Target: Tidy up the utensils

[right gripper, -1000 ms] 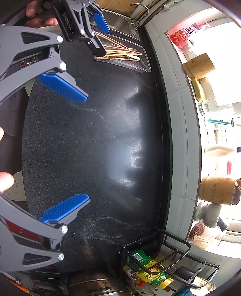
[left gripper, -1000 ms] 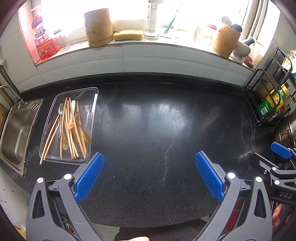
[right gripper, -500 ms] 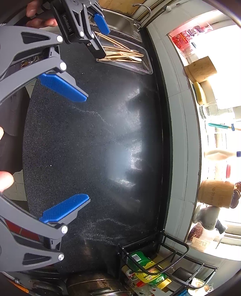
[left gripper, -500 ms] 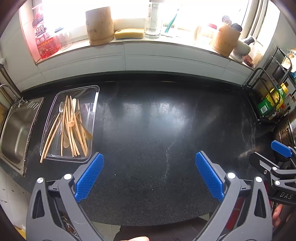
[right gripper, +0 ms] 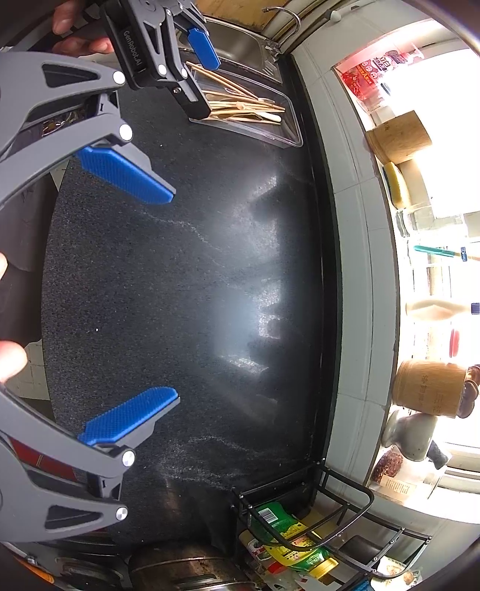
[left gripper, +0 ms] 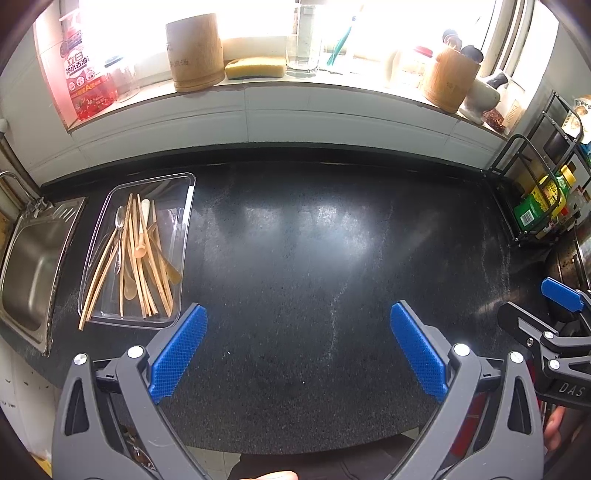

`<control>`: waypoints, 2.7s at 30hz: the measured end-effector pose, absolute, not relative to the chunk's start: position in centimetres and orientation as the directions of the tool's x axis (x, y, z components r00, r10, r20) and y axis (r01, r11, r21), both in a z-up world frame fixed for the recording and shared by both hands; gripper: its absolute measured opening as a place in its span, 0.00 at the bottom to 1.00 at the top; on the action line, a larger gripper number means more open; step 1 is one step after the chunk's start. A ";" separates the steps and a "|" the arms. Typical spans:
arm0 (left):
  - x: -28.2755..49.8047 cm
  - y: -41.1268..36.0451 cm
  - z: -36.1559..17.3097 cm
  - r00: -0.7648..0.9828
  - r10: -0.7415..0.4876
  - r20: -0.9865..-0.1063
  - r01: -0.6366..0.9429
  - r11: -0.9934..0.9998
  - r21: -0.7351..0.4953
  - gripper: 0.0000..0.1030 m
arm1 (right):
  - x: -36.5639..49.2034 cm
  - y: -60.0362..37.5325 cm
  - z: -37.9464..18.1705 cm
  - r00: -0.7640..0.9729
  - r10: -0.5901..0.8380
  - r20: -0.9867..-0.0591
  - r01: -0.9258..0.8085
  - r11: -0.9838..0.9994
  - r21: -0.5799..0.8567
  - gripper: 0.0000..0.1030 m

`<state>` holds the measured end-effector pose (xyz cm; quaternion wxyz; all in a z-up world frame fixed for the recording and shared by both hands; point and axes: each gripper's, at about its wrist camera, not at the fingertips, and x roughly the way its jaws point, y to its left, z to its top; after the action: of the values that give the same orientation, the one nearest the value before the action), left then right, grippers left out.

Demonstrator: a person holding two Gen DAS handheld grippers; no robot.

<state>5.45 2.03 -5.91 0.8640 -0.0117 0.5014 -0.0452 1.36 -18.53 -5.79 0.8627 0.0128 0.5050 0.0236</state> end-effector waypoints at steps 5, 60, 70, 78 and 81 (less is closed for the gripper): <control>6.0 1.7 -5.9 0.492 -0.090 -0.866 0.066 0.996 -0.066 0.94 | 1.7 -18.3 -5.8 0.489 0.052 -0.871 -0.030 0.999 0.043 0.93; 6.1 1.3 -5.9 0.494 -0.098 -0.864 0.084 0.994 -0.065 0.94 | 2.4 -18.3 -5.8 0.490 0.057 -0.870 -0.037 0.998 0.044 0.93; 5.7 1.3 -5.7 0.495 -0.097 -0.864 0.098 0.994 -0.055 0.94 | 2.1 -18.3 -5.8 0.492 0.054 -0.869 -0.035 0.998 0.042 0.93; 5.8 1.4 -5.6 0.494 -0.098 -0.864 0.104 0.993 -0.053 0.94 | 1.8 -18.3 -5.6 0.495 0.054 -0.867 -0.038 0.998 0.040 0.93; 5.8 1.5 -5.6 0.495 -0.098 -0.863 0.104 0.993 -0.053 0.94 | 1.8 -18.3 -5.6 0.496 0.053 -0.867 -0.038 0.999 0.039 0.93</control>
<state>5.85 1.49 -5.62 0.8646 0.0031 0.4990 -0.0586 1.77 -18.28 -5.55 0.8647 0.0074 0.5015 0.0262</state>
